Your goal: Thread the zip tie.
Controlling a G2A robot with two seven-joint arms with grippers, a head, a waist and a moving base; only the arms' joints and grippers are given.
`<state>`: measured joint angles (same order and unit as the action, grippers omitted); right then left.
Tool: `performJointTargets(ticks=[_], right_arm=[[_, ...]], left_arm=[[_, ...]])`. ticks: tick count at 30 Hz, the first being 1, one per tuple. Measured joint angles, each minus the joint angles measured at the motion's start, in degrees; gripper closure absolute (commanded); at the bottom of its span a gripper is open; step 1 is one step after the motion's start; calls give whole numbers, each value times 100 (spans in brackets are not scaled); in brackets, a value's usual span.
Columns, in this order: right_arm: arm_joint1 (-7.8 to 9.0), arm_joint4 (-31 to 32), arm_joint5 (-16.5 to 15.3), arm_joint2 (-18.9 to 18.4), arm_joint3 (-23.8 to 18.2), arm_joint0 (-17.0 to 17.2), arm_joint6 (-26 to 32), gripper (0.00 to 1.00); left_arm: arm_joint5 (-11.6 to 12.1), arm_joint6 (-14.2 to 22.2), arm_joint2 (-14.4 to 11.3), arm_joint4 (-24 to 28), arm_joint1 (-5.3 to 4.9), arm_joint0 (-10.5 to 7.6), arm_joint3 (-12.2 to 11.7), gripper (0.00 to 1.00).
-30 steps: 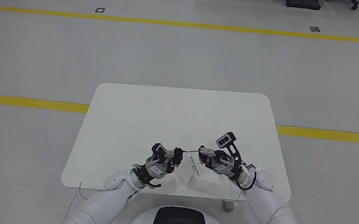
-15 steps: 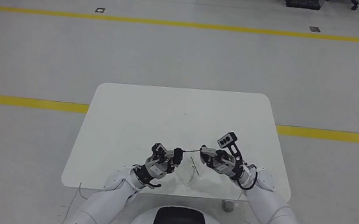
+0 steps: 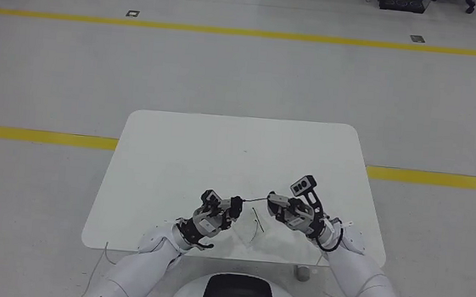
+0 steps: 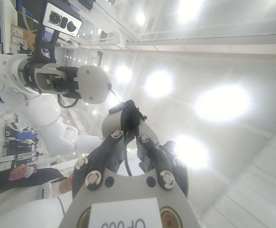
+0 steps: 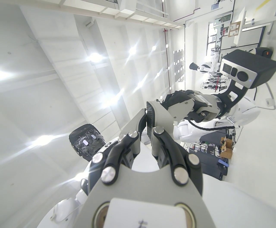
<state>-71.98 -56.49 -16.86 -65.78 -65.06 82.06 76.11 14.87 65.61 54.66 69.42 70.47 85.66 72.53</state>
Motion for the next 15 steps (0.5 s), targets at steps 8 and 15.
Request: performJointTargets(ticks=[8, 15], right_arm=[[-1, 0, 6, -23, -3, 9, -6, 100], [0, -4, 4, -53, -4, 23, 4, 100]], left_arm=[[0, 0, 0, 0, 0, 0, 0, 100], [0, 0, 0, 0, 0, 0, 0, 100]])
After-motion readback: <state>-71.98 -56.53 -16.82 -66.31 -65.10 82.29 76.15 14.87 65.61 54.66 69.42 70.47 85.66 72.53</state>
